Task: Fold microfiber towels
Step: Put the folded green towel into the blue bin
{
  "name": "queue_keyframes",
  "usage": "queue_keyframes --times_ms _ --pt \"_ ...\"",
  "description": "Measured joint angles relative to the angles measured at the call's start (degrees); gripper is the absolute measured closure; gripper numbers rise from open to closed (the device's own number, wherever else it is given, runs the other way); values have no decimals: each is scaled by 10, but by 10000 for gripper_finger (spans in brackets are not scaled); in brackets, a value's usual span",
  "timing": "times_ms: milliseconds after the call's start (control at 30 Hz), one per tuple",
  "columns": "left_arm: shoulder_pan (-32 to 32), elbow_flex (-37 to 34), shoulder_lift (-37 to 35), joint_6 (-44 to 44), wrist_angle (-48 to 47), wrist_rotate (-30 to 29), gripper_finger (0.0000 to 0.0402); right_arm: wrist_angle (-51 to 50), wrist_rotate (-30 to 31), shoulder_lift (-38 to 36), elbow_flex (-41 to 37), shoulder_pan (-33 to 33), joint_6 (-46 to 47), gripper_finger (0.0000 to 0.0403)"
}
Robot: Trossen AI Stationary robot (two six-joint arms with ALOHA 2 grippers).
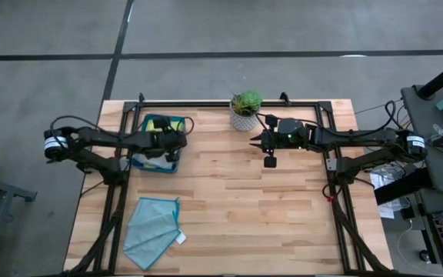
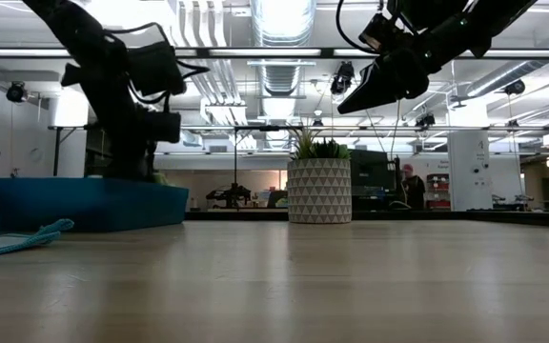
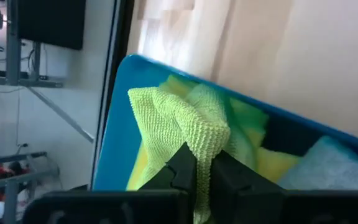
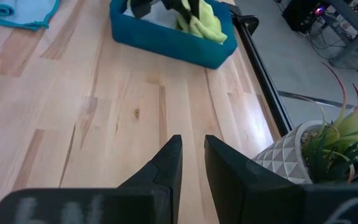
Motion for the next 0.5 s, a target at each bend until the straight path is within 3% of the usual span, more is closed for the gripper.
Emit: queue_keyframes --times_ms 200,500 --pt "-7 5 -10 -20 -1 44 352 4 0 0 0 0 0 342" --pt "-7 35 -27 -25 -55 65 238 4 0 0 0 0 2 342"
